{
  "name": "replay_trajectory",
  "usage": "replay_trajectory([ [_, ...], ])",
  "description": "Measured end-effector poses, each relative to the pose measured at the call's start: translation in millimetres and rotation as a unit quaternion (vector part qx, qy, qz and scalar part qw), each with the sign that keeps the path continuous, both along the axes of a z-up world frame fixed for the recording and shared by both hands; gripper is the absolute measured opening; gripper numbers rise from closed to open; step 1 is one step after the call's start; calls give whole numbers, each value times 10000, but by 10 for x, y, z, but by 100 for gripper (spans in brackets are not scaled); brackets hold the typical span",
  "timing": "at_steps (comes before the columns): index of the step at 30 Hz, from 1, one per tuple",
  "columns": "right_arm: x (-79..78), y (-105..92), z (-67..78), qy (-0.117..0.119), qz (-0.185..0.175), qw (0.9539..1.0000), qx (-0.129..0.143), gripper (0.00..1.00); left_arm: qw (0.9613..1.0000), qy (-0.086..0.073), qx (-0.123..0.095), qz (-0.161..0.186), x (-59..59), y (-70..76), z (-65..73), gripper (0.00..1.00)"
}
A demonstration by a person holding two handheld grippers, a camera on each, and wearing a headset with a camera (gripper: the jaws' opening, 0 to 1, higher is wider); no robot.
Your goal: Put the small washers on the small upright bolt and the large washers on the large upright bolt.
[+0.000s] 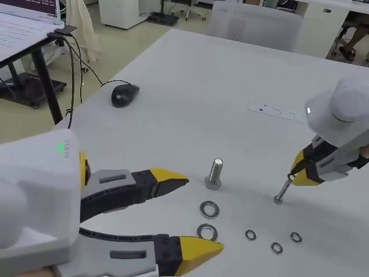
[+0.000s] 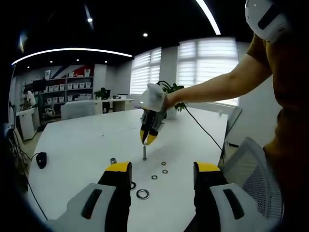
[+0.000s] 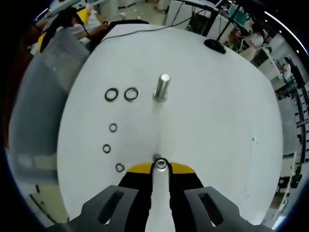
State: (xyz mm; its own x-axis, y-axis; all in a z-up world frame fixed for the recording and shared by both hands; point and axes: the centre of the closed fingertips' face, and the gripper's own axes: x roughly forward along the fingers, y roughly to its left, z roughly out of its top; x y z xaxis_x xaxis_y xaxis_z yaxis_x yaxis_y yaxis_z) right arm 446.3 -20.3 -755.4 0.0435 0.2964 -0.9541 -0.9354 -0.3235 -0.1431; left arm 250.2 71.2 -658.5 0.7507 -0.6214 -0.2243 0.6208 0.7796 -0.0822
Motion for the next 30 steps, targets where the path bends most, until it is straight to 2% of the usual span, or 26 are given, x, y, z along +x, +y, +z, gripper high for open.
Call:
replay_trajectory([
  [5, -5, 5, -53, 52, 17, 10000, -63, 12, 10000, 16, -18, -3, 0, 12, -11, 50],
  [10, 17, 11, -86, -21, 88, 9999, -83, 12, 10000, 25, -39, -3, -6, 2, -5, 50],
  [12, 13, 4, -109, 40, 51, 9999, -118, 12, 10000, 33, -21, -11, -8, -2, -6, 50],
  [19, 28, -12, -161, 15, 89, 9998, -154, 12, 10000, 21, -13, 11, 3, -1, 13, 50],
  [30, 16, -16, -405, 63, 163, 9996, -232, 13, 10000, 53, -17, 2, -8, -35, 16, 50],
])
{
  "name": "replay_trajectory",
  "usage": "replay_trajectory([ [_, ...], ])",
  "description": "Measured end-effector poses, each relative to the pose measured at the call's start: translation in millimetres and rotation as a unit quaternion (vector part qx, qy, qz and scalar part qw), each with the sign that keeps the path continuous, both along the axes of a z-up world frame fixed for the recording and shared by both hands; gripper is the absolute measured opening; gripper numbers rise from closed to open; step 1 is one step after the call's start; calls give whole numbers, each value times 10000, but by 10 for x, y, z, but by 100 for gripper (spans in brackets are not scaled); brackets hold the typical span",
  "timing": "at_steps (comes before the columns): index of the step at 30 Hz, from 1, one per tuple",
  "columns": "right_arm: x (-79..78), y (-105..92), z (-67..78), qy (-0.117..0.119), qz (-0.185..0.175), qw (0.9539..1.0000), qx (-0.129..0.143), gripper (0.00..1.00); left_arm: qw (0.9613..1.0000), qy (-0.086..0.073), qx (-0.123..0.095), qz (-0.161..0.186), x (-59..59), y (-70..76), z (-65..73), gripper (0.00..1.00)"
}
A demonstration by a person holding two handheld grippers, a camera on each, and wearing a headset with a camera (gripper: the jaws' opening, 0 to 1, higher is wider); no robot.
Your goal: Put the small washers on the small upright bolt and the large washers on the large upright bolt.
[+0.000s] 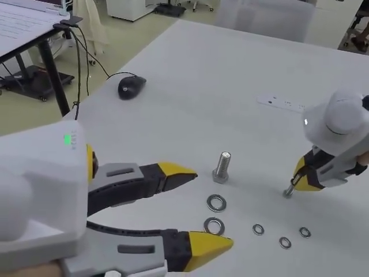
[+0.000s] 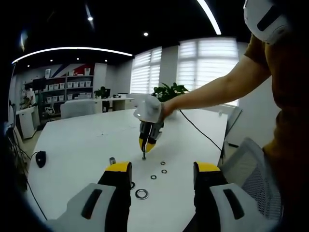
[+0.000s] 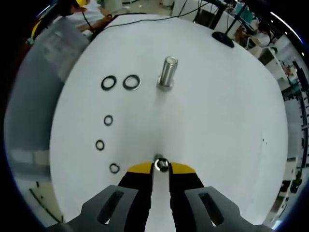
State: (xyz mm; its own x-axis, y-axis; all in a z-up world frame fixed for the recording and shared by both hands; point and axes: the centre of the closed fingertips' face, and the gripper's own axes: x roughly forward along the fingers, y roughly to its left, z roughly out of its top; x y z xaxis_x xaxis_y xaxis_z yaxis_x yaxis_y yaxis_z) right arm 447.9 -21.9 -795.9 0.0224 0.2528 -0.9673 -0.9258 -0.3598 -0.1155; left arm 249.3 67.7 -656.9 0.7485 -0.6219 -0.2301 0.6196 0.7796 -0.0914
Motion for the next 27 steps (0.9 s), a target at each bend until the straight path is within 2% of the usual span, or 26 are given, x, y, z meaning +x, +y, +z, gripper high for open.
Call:
replay_trajectory([
  [8, -1, -14, -186, 44, -1, 10000, -64, 13, 10000, 32, 11, 4, -2, -10, -7, 50],
  [15, 4, -35, -271, 42, 39, 10000, -81, 15, 10000, 65, -1, 26, 1, -5, -26, 50],
  [18, -9, -43, -240, 76, 3, 10000, -41, 16, 10000, 71, 0, 17, 3, -5, -30, 50],
  [27, -51, -161, -46, -85, -45, 9999, 96, 17, 10000, 31, 72, -50, -11, -38, 0, 50],
])
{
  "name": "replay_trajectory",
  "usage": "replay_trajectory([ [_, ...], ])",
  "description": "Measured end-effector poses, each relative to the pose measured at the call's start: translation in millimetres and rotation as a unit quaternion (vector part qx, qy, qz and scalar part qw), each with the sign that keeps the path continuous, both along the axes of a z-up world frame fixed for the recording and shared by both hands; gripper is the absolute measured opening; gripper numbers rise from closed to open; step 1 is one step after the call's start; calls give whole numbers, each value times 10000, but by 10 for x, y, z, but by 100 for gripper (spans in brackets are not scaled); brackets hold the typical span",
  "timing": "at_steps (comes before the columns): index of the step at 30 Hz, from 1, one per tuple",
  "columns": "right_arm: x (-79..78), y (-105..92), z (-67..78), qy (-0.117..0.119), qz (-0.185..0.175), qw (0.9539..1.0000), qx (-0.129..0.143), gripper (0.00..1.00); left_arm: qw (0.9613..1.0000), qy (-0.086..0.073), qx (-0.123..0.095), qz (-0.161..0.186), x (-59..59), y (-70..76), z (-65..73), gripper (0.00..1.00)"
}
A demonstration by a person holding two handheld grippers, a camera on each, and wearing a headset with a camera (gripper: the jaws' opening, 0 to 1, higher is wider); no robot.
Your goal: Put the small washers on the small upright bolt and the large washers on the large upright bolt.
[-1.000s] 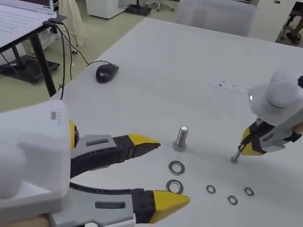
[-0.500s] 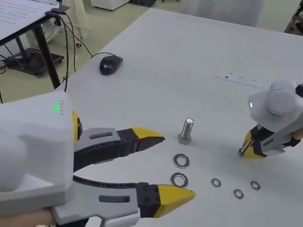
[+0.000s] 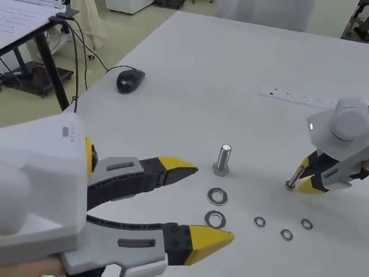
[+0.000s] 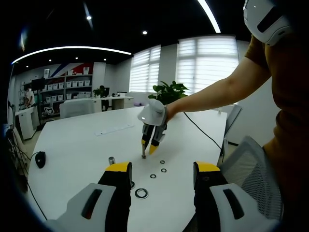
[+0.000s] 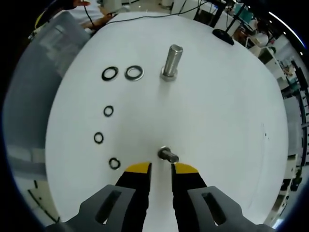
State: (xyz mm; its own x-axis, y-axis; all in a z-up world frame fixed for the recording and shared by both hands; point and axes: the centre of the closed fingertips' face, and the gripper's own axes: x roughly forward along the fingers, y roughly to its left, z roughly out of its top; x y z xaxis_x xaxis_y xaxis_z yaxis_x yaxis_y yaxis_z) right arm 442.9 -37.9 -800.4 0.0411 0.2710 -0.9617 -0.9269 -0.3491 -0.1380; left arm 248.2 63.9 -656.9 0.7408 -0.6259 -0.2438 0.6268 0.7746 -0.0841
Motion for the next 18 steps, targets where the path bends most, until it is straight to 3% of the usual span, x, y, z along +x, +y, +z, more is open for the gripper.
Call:
replay_trajectory([
  [6, -85, -90, 116, -71, -123, 9997, 200, 18, 9999, -15, 113, -19, -57, -10, 23, 50],
  [18, -386, -339, 186, -31, -241, 9990, 376, 17, 9996, -99, 252, 83, -196, 6, 100, 50],
])
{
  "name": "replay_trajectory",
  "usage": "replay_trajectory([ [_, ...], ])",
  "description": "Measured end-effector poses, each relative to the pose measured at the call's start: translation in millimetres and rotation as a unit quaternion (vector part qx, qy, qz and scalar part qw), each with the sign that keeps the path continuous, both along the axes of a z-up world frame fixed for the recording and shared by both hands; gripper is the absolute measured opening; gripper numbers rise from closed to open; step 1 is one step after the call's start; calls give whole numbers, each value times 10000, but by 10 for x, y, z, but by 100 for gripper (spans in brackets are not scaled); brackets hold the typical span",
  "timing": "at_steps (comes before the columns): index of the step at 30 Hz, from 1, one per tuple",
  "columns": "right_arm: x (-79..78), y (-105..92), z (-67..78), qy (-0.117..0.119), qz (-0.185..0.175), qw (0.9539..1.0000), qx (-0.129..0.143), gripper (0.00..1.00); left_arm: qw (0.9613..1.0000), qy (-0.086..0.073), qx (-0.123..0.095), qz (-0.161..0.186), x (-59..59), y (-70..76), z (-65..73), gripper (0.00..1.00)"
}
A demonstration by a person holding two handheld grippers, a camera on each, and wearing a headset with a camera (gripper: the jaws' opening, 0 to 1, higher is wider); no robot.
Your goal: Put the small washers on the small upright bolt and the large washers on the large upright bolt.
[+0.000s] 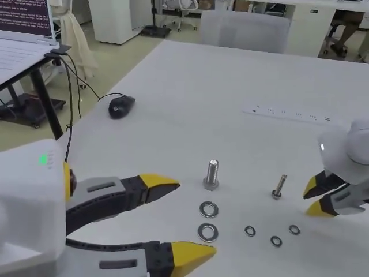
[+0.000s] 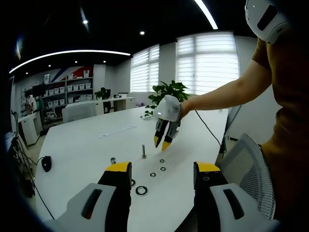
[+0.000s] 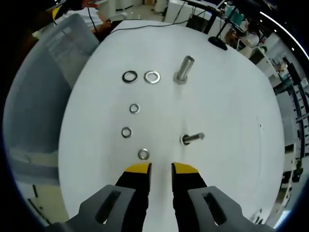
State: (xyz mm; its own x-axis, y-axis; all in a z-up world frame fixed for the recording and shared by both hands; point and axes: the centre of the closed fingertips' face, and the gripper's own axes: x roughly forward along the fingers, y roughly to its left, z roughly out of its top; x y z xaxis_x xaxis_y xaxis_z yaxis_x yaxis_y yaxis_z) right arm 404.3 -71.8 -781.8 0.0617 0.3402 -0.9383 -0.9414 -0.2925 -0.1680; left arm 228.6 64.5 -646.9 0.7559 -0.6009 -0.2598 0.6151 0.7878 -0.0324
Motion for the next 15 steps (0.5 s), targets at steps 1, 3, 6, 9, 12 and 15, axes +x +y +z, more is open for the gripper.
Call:
replay_trajectory([
  [1, -30, -10, -4, 10, -25, 10000, 19, 17, 10000, -14, 18, 2, -11, -13, 10, 50],
  [3, -94, -49, -29, 46, -32, 10000, -2, 17, 10000, -43, -3, -3, -32, -41, 33, 50],
  [6, -159, -102, -63, 63, -10, 10000, -32, 17, 10000, -64, 3, -15, -61, -72, 48, 50],
  [9, -219, -127, -92, 88, -19, 10000, -35, 18, 10000, -73, 7, -16, -91, -83, 56, 51],
  [12, -246, -141, -136, 153, -73, 9999, -13, 18, 10000, -82, -18, -28, -118, -92, 62, 50],
  [15, -273, -145, -167, 195, -75, 9998, -40, 18, 10000, -64, 5, -27, -126, -94, 50, 50],
])
